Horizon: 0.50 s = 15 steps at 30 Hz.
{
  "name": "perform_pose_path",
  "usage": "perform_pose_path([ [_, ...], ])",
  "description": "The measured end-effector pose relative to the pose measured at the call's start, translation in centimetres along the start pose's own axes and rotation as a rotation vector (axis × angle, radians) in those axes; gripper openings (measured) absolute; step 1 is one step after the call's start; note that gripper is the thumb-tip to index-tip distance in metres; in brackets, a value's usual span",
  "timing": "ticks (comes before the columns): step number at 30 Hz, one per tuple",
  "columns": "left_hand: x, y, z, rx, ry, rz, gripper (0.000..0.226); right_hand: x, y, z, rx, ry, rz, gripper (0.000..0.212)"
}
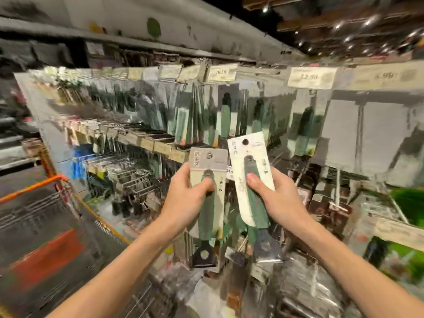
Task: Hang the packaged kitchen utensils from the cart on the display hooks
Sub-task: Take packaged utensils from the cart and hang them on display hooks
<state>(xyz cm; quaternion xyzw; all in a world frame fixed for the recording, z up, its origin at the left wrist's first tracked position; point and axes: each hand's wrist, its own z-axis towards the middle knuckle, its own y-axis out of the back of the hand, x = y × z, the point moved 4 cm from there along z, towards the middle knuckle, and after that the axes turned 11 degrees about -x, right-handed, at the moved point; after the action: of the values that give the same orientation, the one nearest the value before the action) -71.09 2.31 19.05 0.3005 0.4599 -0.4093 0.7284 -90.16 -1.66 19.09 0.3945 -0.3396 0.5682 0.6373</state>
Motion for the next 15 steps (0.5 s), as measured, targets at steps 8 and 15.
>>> perform_pose_path([
  [8, 0.4, -3.2, 6.0, 0.087, -0.052, -0.084, 0.013, -1.1, -0.1, 5.5, -0.08, 0.064, -0.031, 0.018],
  [15, -1.2, -7.0, 10.2, 0.162, -0.321, 0.183, 0.061, -2.2, 2.4, 8.8, -0.171, 0.09, -0.013, 0.021],
])
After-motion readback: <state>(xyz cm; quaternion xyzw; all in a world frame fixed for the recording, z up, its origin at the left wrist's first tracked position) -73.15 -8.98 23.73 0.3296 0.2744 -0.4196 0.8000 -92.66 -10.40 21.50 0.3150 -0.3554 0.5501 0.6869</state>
